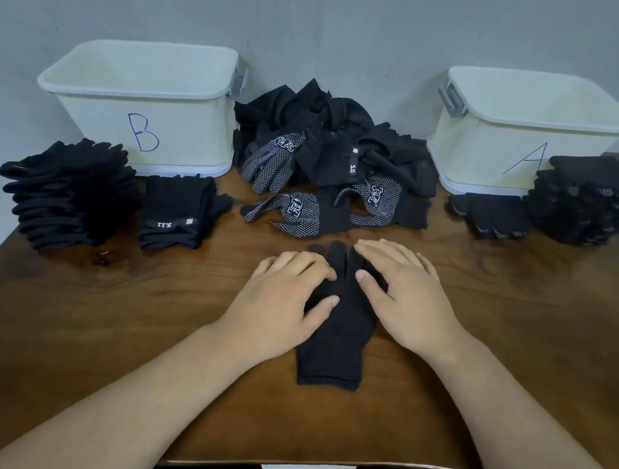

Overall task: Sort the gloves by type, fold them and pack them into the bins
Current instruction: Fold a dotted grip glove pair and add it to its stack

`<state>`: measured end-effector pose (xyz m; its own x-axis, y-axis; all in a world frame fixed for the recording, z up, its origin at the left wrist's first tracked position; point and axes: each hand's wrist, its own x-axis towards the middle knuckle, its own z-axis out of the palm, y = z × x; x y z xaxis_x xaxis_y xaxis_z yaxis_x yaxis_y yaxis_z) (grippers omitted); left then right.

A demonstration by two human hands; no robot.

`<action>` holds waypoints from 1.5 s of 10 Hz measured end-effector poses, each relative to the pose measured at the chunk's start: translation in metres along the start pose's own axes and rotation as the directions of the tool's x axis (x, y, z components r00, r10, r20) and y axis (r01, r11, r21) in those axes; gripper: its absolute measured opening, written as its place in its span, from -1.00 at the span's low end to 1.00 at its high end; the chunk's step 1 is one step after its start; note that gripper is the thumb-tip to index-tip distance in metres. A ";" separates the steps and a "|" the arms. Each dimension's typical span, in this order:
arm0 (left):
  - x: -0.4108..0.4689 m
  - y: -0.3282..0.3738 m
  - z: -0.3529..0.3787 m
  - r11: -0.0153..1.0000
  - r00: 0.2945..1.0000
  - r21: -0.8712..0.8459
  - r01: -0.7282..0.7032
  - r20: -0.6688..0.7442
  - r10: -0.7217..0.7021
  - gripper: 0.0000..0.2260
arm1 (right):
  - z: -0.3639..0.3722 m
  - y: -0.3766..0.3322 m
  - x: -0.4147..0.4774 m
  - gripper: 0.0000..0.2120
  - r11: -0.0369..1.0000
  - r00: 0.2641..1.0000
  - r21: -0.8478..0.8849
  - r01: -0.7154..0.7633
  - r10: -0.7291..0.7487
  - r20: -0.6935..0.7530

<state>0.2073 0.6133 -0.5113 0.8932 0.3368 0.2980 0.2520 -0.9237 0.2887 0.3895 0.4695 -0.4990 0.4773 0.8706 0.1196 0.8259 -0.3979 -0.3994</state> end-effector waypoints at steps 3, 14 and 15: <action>-0.002 -0.024 -0.023 0.923 0.974 -0.364 0.123 -0.135 -0.183 -0.78 | 0.001 -0.019 -0.022 -0.58 0.989 0.986 0.001 0.146 -0.145 -0.076; -0.041 -0.033 -0.041 0.947 0.983 -0.276 -0.163 0.036 0.179 -0.82 | 0.011 -0.034 -0.041 -0.21 0.935 0.937 -0.205 0.290 -0.234 0.259; -0.043 -0.040 -0.036 0.950 0.970 -0.251 -0.184 0.108 0.216 -0.82 | 0.012 -0.034 -0.041 -0.21 0.937 0.936 -0.195 0.290 -0.235 0.260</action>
<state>0.1456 0.6425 -0.5027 0.9613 0.1073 0.2536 -0.0184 -0.8939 0.4479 0.3381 0.4512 -0.5007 0.1746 0.9842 -0.0307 0.9707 -0.1773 -0.1624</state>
